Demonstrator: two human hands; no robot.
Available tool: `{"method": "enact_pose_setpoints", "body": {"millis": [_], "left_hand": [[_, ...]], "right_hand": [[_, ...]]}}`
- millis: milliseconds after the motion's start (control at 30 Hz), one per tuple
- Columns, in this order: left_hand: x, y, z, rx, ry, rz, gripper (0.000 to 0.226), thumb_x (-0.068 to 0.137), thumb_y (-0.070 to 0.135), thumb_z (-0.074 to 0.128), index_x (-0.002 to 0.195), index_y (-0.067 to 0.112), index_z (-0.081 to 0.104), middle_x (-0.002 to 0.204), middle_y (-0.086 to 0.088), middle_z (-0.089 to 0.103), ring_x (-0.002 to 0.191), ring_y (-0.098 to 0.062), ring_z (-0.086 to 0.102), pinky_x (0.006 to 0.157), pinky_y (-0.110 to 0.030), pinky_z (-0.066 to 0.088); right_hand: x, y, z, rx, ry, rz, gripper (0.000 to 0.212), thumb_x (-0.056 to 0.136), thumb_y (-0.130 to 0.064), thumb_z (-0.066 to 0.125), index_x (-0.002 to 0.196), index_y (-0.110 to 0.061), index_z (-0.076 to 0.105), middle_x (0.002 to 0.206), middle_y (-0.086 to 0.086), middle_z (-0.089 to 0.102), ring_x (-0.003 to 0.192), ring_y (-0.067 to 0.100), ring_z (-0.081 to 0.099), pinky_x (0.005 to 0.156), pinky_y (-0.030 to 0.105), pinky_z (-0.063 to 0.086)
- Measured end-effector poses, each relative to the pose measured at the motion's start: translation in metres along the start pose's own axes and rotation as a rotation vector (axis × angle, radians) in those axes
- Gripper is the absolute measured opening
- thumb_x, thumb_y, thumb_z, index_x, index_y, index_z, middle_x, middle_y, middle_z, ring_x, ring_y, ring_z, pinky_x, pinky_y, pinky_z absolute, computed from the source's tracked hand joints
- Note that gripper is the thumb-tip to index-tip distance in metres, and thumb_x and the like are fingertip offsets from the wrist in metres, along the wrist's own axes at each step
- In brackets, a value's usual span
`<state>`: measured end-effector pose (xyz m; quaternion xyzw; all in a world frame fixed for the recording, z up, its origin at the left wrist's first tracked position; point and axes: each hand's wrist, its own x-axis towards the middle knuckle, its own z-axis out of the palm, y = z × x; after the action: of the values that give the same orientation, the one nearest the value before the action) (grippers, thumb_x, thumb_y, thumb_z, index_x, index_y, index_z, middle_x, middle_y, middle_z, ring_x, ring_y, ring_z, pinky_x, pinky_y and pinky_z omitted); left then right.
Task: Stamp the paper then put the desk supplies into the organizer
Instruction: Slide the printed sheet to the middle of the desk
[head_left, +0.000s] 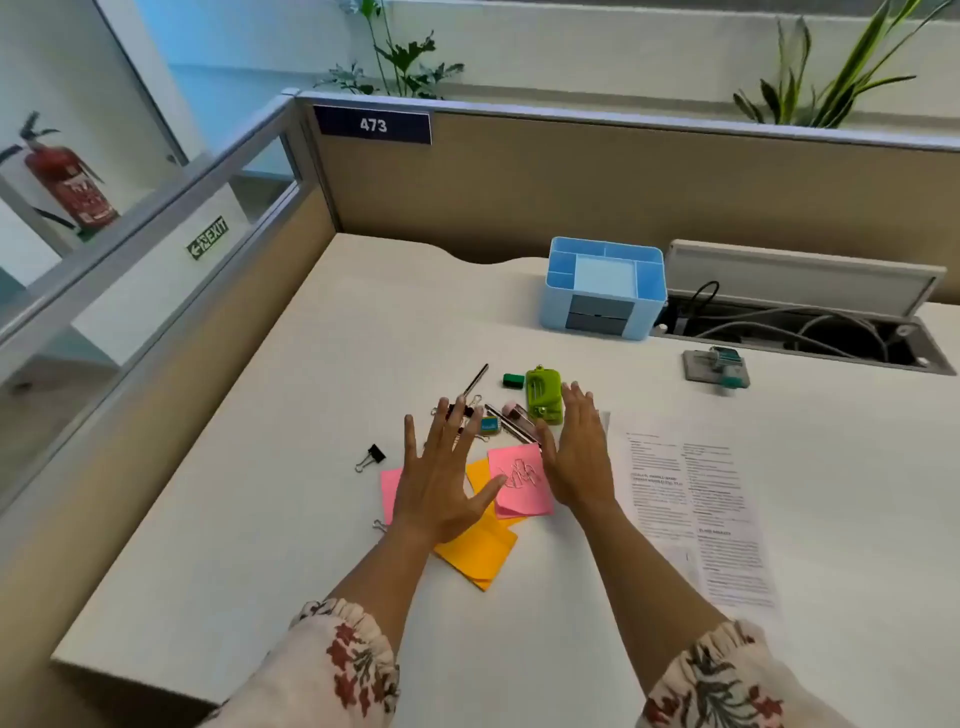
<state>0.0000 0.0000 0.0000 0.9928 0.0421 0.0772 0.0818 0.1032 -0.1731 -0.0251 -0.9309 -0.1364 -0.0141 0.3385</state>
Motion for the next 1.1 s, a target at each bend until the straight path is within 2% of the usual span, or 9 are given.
{"method": "enact_pose_setpoints", "body": {"millis": [233, 333, 467, 667, 767, 867, 1100], "left_hand": [[-0.035, 0.000, 0.021, -0.027, -0.094, -0.092, 0.092, 0.081, 0.082, 0.030, 0.154, 0.031, 0.006, 0.162, 0.004, -0.007, 0.149, -0.018, -0.012, 0.115, -0.061, -0.008], [-0.043, -0.004, 0.026, -0.018, -0.137, -0.105, 0.092, 0.079, 0.085, 0.028, 0.153, 0.034, 0.009, 0.162, 0.005, -0.006, 0.149, -0.020, -0.012, 0.114, -0.063, -0.008], [-0.053, -0.012, 0.032, 0.007, -0.193, -0.082, 0.093, 0.078, 0.087, 0.028, 0.153, 0.035, 0.011, 0.163, 0.003, -0.001, 0.150, -0.025, -0.006, 0.111, -0.070, 0.000], [-0.063, -0.024, 0.035, 0.014, -0.227, -0.136, 0.094, 0.075, 0.089, 0.026, 0.152, 0.036, 0.014, 0.163, 0.004, 0.004, 0.150, -0.027, -0.003, 0.106, -0.075, -0.002], [-0.064, -0.031, 0.037, 0.005, -0.254, -0.143, 0.095, 0.074, 0.091, 0.024, 0.152, 0.039, 0.009, 0.163, 0.006, 0.001, 0.150, -0.025, -0.006, 0.106, -0.075, 0.000], [-0.062, -0.035, 0.038, -0.004, -0.273, -0.130, 0.095, 0.073, 0.091, 0.025, 0.152, 0.038, 0.013, 0.162, 0.004, 0.007, 0.150, -0.027, 0.000, 0.106, -0.076, 0.003], [-0.060, -0.045, 0.037, -0.020, -0.243, -0.110, 0.095, 0.074, 0.090, 0.027, 0.152, 0.040, 0.008, 0.162, 0.007, 0.002, 0.150, -0.024, -0.005, 0.109, -0.073, 0.001]], "right_hand": [[0.001, -0.004, 0.023, -0.051, -0.034, -0.015, 0.062, 0.098, -0.049, 0.031, 0.153, -0.019, 0.025, 0.162, 0.004, 0.019, 0.150, 0.027, 0.011, 0.121, 0.050, 0.014], [0.002, -0.002, 0.034, -0.127, -0.086, -0.001, 0.072, 0.092, -0.064, 0.027, 0.154, -0.028, 0.017, 0.164, 0.000, 0.004, 0.150, 0.030, 0.001, 0.119, 0.053, 0.003], [0.003, -0.004, 0.043, -0.172, -0.158, 0.010, 0.079, 0.086, -0.072, 0.029, 0.154, -0.036, 0.012, 0.164, 0.000, -0.010, 0.150, 0.034, -0.006, 0.116, 0.059, -0.002], [0.001, -0.003, 0.053, -0.225, -0.146, -0.025, 0.079, 0.085, -0.075, 0.030, 0.153, -0.037, 0.016, 0.164, -0.002, -0.007, 0.149, 0.036, -0.003, 0.119, 0.057, 0.008], [0.000, -0.006, 0.058, -0.246, -0.113, -0.014, 0.077, 0.086, -0.073, 0.036, 0.152, -0.036, 0.020, 0.164, -0.001, -0.005, 0.149, 0.037, -0.001, 0.119, 0.055, 0.011], [0.002, -0.007, 0.062, -0.245, -0.085, -0.030, 0.077, 0.086, -0.073, 0.039, 0.151, -0.035, 0.023, 0.164, 0.001, -0.002, 0.149, 0.038, 0.000, 0.119, 0.053, 0.017], [0.005, -0.017, 0.069, -0.207, -0.099, -0.065, 0.077, 0.086, -0.075, 0.039, 0.152, -0.038, 0.021, 0.164, -0.003, -0.007, 0.150, 0.034, -0.005, 0.118, 0.049, 0.023]]}}
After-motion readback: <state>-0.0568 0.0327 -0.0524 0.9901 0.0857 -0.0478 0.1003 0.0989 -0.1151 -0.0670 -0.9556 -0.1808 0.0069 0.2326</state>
